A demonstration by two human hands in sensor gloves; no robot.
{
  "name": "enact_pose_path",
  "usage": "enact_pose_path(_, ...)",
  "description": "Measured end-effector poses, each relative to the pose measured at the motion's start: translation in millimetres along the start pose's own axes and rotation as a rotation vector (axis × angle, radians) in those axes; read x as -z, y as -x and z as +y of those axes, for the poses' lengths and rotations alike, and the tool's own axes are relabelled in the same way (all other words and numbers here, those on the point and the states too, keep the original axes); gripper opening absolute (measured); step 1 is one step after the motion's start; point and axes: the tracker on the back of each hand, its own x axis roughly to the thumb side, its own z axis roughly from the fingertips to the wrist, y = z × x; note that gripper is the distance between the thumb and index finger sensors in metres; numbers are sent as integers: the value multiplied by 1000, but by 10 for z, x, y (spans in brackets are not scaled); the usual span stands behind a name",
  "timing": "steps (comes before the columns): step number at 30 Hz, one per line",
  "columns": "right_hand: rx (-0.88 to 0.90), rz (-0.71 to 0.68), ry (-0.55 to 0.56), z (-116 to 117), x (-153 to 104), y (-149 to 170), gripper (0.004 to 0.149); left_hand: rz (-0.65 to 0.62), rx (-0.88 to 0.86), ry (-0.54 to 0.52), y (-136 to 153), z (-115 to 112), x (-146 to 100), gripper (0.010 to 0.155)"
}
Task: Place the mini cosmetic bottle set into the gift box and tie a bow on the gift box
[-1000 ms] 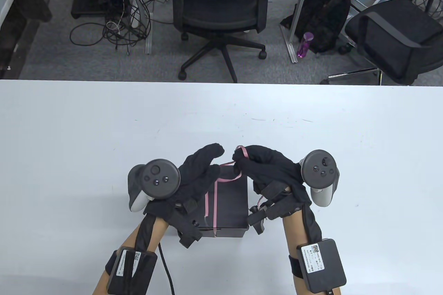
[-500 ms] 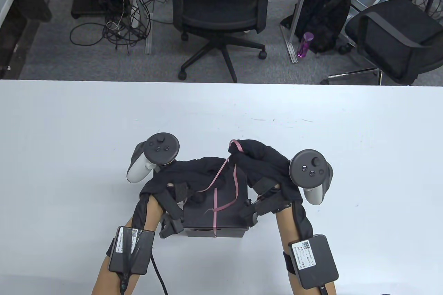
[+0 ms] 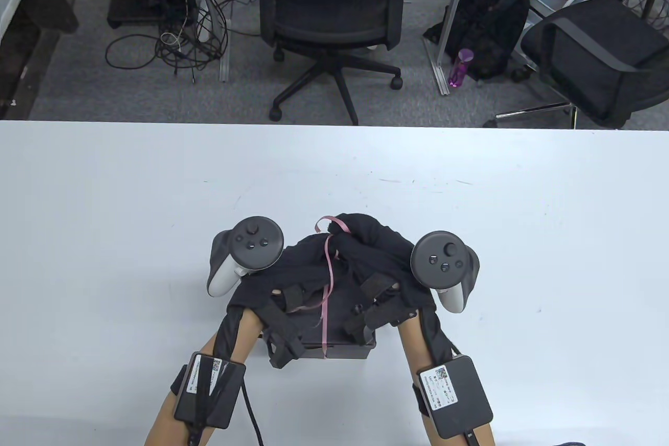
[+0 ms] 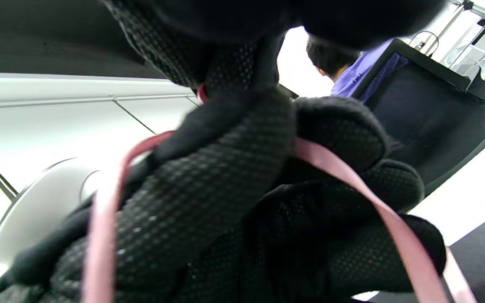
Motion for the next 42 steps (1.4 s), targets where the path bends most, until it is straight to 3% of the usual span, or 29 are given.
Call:
enact_pose_path(5,17,0,-2,-24,-79,15,39,-38,158,-119,-79,-52,-129,45)
enact_pose_path(9,-79,2,9,-113,-215,62,39,-86,381,-242,-133,-24,-318,44)
enact_pose_path(12,-101,-5,18,-171,-320,123,39,-86,440,-326,-96,20,-432,42)
enact_pose_path(18,-124,13,78,-284,-564,282,40,-61,479,-516,88,145,-658,34)
enact_pose_path(28,-430,131,215,-435,-850,631,39,87,584,-664,595,181,-941,30)
enact_pose_path(38,-739,292,132,-480,-910,939,38,342,840,-618,1000,249,-1002,31)
enact_pose_path(42,-761,359,65,-468,-918,1089,38,427,901,-568,1186,240,-992,32)
